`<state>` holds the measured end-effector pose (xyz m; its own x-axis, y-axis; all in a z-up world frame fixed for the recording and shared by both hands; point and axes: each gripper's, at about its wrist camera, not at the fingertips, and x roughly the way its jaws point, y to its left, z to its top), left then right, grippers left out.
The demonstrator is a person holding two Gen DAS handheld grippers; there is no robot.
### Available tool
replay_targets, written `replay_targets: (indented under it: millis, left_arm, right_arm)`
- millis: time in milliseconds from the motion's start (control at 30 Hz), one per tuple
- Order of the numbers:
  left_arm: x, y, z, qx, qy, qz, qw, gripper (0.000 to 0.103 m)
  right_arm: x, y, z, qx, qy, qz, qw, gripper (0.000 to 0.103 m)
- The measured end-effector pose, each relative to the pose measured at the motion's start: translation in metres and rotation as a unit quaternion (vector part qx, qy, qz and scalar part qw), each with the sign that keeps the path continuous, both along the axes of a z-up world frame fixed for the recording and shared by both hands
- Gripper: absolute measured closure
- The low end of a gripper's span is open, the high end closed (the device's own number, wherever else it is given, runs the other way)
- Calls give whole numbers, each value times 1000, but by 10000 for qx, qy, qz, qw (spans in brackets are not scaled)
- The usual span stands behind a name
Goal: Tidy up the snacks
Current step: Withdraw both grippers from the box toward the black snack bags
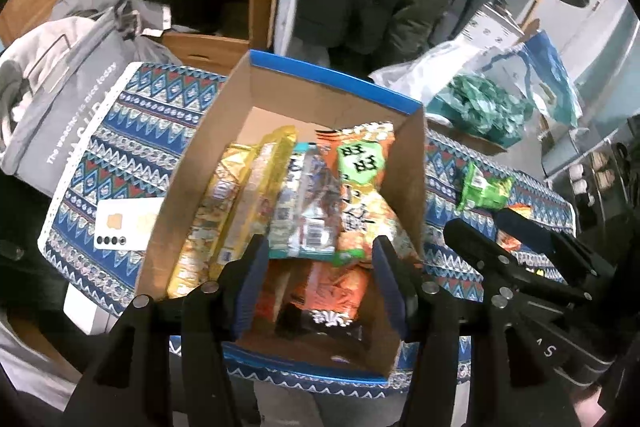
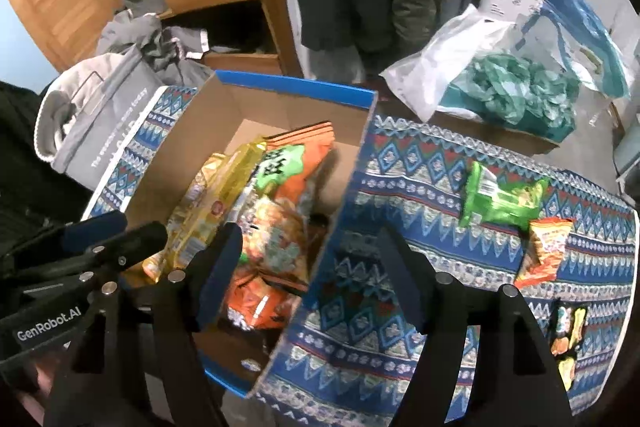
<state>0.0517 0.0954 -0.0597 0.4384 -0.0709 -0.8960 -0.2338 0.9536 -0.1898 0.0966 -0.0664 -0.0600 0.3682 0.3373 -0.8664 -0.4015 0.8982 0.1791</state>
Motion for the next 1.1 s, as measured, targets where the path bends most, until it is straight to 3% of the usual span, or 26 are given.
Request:
replay_targets:
  millis: [500,933,1100]
  left_arm:
    - [3,-65,-7,83,201,-687,9974,44]
    - [-1,-135,-25,259,535,-1392,9885,44]
    - [-2,-160,-33,362,627,-1584,9847,39]
  right_arm:
    - [-11,-76,-2,-159,11,-457,9988,28]
    - [-19,-160,-16,-303,165,-1053,9938,27]
    - [-25,-196,-21,-328,225,-1358,9899,25]
